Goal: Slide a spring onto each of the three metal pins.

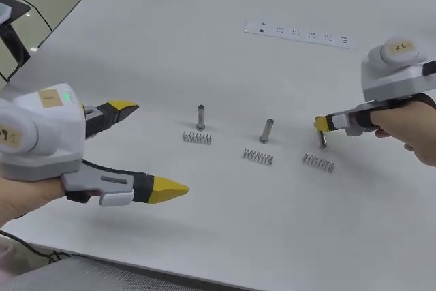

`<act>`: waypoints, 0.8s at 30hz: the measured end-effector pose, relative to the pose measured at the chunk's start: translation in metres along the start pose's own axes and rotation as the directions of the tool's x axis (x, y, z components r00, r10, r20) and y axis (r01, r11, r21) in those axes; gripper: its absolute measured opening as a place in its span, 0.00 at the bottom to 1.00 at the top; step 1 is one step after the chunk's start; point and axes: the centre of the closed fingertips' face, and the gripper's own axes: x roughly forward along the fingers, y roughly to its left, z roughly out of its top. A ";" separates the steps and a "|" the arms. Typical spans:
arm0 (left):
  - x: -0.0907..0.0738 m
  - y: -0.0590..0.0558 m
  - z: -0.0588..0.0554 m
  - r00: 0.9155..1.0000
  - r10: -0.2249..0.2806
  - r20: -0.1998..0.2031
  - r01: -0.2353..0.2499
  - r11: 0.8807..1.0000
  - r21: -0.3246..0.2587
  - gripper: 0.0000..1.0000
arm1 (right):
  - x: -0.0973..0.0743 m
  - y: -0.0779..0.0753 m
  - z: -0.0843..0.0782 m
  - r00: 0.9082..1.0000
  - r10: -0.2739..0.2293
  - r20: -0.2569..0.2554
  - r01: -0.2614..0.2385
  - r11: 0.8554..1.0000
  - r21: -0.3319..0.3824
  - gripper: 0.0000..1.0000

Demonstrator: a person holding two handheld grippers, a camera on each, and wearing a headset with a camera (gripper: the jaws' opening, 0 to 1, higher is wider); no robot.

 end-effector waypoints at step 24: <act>0.001 -0.001 0.000 1.000 0.000 0.004 0.000 1.000 0.000 0.98 | -0.009 0.003 0.003 0.996 -0.018 0.092 0.023 0.998 -0.061 0.05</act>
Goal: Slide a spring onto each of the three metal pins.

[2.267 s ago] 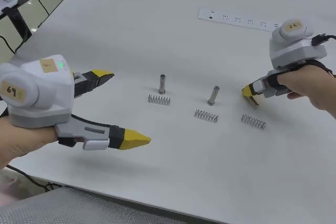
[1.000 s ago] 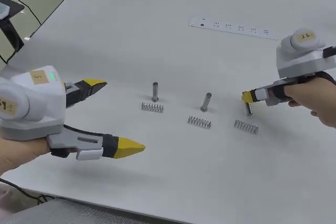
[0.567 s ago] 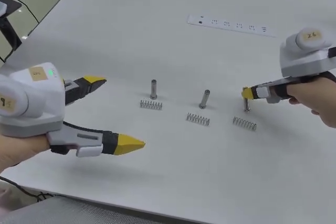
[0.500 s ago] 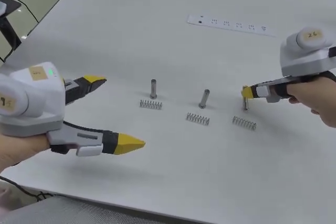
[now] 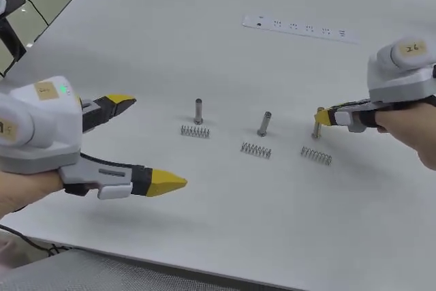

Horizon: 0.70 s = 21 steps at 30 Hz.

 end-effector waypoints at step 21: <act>-0.001 0.000 0.002 1.000 0.000 0.009 0.000 1.000 -0.001 0.98 | -0.012 0.008 -0.011 1.000 -0.021 -0.015 0.019 0.995 -0.102 0.06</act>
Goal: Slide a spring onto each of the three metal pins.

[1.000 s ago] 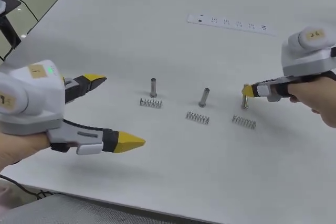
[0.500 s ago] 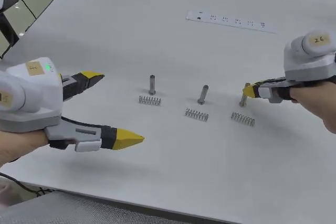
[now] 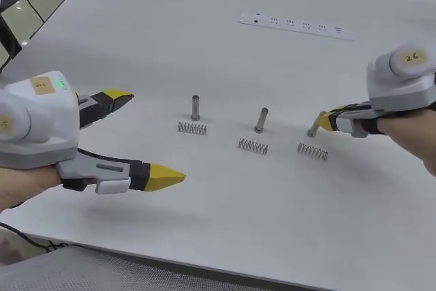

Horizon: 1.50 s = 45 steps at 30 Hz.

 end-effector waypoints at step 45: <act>-0.005 0.001 0.003 1.000 0.003 -0.003 -0.003 1.000 0.010 0.98 | -0.001 0.006 -0.003 1.000 0.017 -0.001 -0.017 1.000 -0.007 0.28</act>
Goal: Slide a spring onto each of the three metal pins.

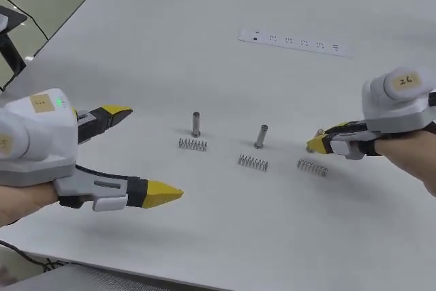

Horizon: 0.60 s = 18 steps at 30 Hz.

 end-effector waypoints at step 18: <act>-0.001 0.003 -0.002 1.000 0.006 0.000 -0.006 1.000 -0.004 0.98 | -0.008 0.008 -0.003 0.999 0.024 0.036 -0.023 0.999 -0.027 0.37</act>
